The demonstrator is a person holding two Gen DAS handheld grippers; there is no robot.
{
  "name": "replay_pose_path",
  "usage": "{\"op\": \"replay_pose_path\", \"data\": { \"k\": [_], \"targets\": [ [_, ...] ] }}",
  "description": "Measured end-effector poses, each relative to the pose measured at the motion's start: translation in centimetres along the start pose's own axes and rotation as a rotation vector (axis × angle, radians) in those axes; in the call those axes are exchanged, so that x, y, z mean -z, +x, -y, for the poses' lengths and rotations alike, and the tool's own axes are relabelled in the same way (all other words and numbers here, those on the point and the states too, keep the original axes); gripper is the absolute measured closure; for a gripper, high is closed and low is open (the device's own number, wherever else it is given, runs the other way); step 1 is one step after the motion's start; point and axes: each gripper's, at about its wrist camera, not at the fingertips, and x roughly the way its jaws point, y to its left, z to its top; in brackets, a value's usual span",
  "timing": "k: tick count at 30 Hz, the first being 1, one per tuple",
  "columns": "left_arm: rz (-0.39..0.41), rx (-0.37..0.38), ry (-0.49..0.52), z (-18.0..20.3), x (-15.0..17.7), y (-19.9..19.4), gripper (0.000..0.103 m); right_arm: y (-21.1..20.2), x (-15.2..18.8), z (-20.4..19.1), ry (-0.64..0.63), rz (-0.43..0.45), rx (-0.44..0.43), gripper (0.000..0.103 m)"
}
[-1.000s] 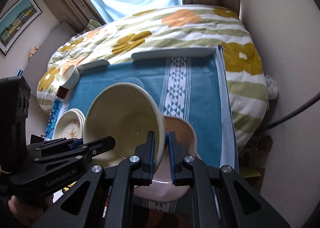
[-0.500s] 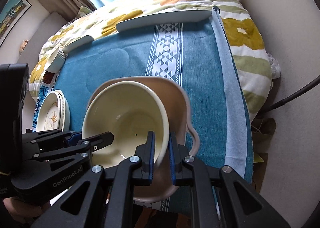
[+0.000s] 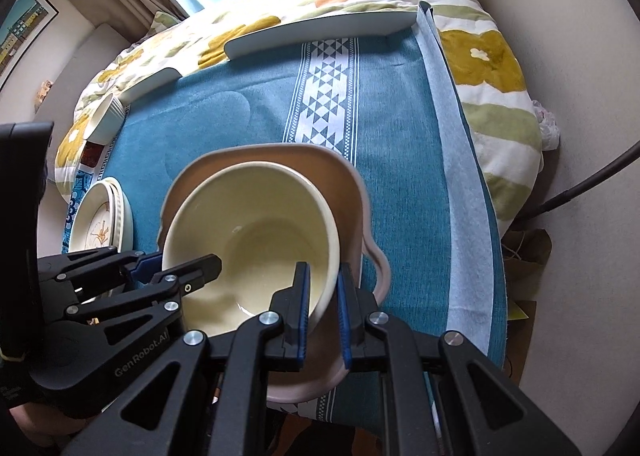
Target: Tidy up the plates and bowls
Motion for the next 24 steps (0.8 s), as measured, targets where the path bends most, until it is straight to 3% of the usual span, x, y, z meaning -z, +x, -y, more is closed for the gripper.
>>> {"op": "replay_pose_path", "data": {
  "k": [12, 24],
  "targets": [
    [0.008, -0.022, 0.006, 0.1, 0.2, -0.1, 0.087, -0.1, 0.2, -0.5, -0.043, -0.009, 0.033, 0.091],
    [0.095, -0.046, 0.005, -0.2, 0.2, -3.8, 0.087, -3.8, -0.1, -0.8, -0.055, 0.073, 0.040, 0.091]
  ]
}}
